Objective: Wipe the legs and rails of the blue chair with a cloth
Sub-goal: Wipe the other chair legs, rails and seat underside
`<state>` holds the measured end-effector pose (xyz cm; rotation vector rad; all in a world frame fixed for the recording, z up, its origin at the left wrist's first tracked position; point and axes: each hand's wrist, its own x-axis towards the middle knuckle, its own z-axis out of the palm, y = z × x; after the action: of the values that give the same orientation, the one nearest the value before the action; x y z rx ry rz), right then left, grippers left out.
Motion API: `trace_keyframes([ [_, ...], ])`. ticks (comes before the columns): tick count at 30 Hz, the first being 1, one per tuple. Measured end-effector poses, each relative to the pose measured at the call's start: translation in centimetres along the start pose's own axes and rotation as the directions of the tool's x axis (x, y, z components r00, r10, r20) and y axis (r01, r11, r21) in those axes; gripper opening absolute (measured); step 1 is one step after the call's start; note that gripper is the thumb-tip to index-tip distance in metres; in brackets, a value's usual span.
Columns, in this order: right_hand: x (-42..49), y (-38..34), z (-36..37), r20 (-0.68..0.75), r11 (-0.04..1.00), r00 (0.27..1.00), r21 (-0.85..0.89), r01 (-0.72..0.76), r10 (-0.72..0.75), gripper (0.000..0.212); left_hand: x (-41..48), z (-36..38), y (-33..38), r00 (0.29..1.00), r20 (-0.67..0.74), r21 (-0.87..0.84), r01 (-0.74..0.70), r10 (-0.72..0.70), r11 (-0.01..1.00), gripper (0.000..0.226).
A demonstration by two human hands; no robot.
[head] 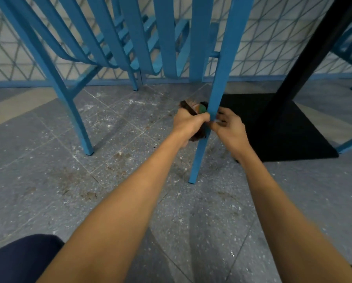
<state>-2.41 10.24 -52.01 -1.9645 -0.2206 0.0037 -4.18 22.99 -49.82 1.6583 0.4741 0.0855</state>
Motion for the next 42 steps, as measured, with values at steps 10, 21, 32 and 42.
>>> trace_keyframes([
  [10,1.2,-1.1,2.6,-0.195,0.977,0.976,-0.208,0.052,-0.094,0.041,1.9,-6.3,-0.1,0.995,-0.067,-0.366,0.045,-0.074,0.930,0.020],
  [21,1.0,-0.9,-0.3,-0.207,0.969,0.976,-0.248,0.020,-0.074,0.034,0.4,-8.8,-0.9,0.991,-0.116,-0.220,0.040,-0.067,0.975,0.017],
  [32,0.2,-2.0,1.6,-0.347,0.974,0.938,-0.209,-0.089,0.012,0.037,-1.5,-13.0,-0.8,0.992,-0.124,-0.198,0.015,-0.040,0.980,0.024],
  [42,-5.7,-12.9,17.3,0.100,0.874,0.921,0.289,-0.390,0.377,0.039,-1.8,-20.8,-2.3,0.994,0.008,-0.253,0.104,-0.106,0.962,0.040],
])
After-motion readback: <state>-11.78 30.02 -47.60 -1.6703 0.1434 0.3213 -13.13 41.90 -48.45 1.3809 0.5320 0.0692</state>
